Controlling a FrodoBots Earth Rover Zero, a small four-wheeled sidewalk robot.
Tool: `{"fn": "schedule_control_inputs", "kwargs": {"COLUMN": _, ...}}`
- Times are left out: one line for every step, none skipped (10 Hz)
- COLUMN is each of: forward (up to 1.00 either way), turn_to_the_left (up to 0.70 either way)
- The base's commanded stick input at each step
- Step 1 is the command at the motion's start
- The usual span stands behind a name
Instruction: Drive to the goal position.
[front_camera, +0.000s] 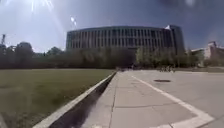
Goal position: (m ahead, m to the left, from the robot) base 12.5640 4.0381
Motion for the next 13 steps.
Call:
{"fn": "schedule_control_inputs", "kwargs": {"forward": 0.70, "turn_to_the_left": -0.33}}
{"fn": "schedule_control_inputs", "kwargs": {"forward": 0.70, "turn_to_the_left": -0.33}}
{"fn": "schedule_control_inputs", "kwargs": {"forward": 0.70, "turn_to_the_left": -0.33}}
{"fn": "schedule_control_inputs", "kwargs": {"forward": 0.70, "turn_to_the_left": -0.33}}
{"fn": "schedule_control_inputs", "kwargs": {"forward": 0.70, "turn_to_the_left": -0.33}}
{"fn": "schedule_control_inputs", "kwargs": {"forward": 0.70, "turn_to_the_left": -0.33}}
{"fn": "schedule_control_inputs", "kwargs": {"forward": 0.70, "turn_to_the_left": -0.29}}
{"fn": "schedule_control_inputs", "kwargs": {"forward": 0.70, "turn_to_the_left": -0.21}}
{"fn": "schedule_control_inputs", "kwargs": {"forward": 0.70, "turn_to_the_left": -0.14}}
{"fn": "schedule_control_inputs", "kwargs": {"forward": 0.70, "turn_to_the_left": -0.07}}
{"fn": "schedule_control_inputs", "kwargs": {"forward": 0.70, "turn_to_the_left": 0.00}}
{"fn": "schedule_control_inputs", "kwargs": {"forward": 0.70, "turn_to_the_left": 0.00}}
{"fn": "schedule_control_inputs", "kwargs": {"forward": 0.70, "turn_to_the_left": 0.00}}
